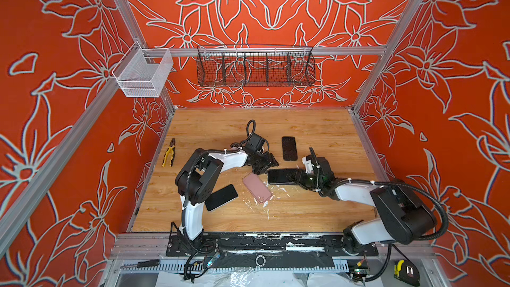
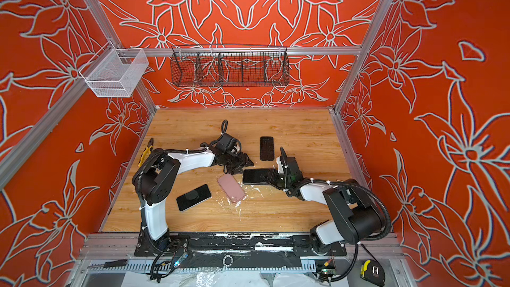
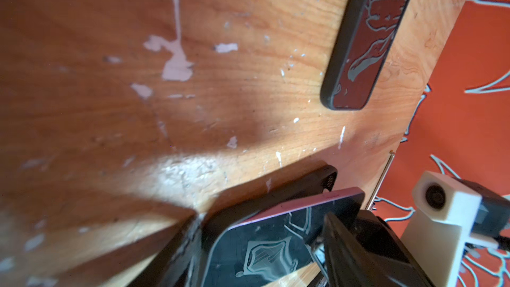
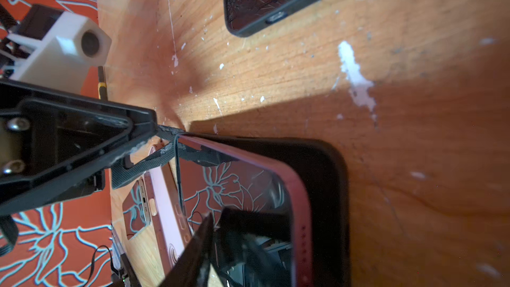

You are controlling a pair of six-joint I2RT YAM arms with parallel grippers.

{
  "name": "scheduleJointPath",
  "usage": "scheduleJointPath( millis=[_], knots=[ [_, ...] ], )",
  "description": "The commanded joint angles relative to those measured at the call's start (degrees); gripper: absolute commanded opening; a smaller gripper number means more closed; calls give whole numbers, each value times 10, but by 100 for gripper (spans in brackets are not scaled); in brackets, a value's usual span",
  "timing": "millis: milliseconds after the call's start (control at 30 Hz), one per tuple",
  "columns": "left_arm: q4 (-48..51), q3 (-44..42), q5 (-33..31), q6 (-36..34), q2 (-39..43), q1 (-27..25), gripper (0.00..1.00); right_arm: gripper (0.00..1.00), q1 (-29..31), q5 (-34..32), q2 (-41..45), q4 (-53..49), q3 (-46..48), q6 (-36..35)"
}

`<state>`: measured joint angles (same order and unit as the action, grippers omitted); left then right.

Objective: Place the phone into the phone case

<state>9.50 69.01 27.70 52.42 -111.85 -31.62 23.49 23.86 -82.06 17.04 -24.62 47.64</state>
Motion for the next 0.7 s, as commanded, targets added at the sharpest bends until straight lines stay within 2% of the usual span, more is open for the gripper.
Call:
scheduleJointPath(
  millis=[0,267,667],
  knots=[
    [-17,12,23,-5,-10,-7,67,50,3,-70,9,-147,8,-22],
    [-16,16,26,-6,-4,-2,67,64,2,-110,78,-213,-10,-48],
    [-22,6,33,-3,10,0,68,70,3,-183,144,-353,-81,-122]
  ],
)
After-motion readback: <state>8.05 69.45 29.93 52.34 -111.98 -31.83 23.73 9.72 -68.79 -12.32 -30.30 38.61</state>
